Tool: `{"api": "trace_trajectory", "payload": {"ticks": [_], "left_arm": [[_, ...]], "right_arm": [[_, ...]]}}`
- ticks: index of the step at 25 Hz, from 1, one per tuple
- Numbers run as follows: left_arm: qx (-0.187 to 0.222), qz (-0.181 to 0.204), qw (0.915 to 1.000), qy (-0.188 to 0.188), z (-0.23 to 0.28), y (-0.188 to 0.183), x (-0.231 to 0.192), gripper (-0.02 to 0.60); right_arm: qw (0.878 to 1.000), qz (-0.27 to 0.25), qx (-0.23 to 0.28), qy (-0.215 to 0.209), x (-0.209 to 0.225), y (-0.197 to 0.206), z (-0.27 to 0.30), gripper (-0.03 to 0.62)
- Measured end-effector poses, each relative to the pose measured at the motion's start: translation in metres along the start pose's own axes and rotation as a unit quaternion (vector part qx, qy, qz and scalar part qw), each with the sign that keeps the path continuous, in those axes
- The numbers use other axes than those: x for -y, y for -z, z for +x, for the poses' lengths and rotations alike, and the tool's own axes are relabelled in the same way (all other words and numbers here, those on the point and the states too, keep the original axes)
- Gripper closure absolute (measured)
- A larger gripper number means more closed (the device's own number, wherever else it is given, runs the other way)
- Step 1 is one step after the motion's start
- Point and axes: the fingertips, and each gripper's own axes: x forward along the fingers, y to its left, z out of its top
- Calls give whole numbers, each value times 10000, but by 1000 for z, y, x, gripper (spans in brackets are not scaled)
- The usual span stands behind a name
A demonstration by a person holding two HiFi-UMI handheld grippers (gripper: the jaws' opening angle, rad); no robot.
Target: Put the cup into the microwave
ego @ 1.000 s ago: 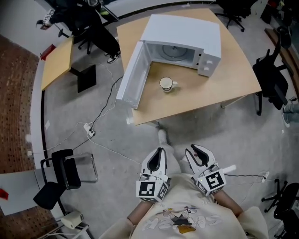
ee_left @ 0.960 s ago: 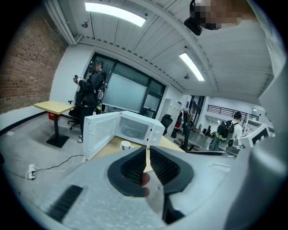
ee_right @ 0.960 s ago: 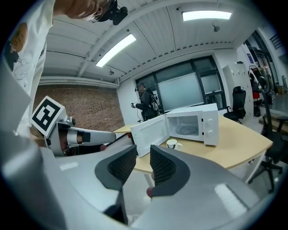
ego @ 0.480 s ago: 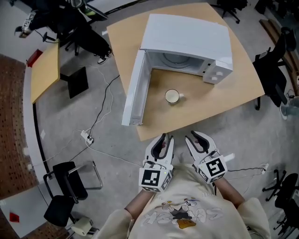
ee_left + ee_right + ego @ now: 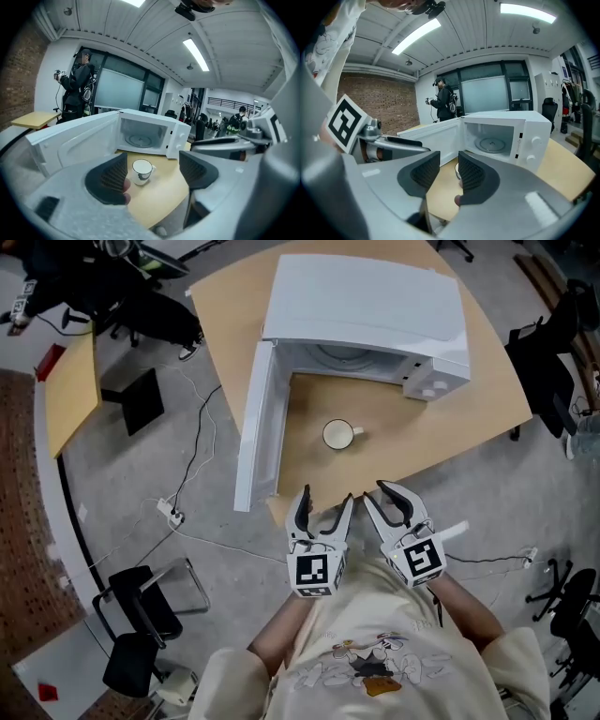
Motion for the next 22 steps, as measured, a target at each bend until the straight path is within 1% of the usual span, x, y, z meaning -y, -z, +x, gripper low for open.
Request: {"api": "trace_trajectory", "payload": {"ticks": [2,5,8,11,13,15,17,19,22], "left_arm": [[-119,101,9999,-17,22,15,-7,213],[-223,289,9993,-109,59,31,-20,209],[-326,575,9977,-145,93,48,-30,182],[-511,805,9954,-62,125,69,-33,157],[-624,885,9941,-71,142,83,-36,142],[-694,859,9938,-160,157,95,-42,141],[-629,899,9937,-208,172,101,-45,141],[-542,1041,9929,-186,185,104,-45,140],[-595,1139,9914,-265,200,112,-46,140]], "right_arm": [[9999,-139,85,22,4,-1,10,464],[9990,-313,302,92,12,-7,22,464],[9992,-178,319,141,14,-3,28,464],[9994,-32,289,193,18,2,34,464],[9993,70,280,241,20,3,37,464],[9992,168,253,269,23,3,39,464],[9989,228,267,296,27,1,44,464],[9985,323,265,358,31,2,47,464],[9979,436,219,434,35,6,48,464]]}}
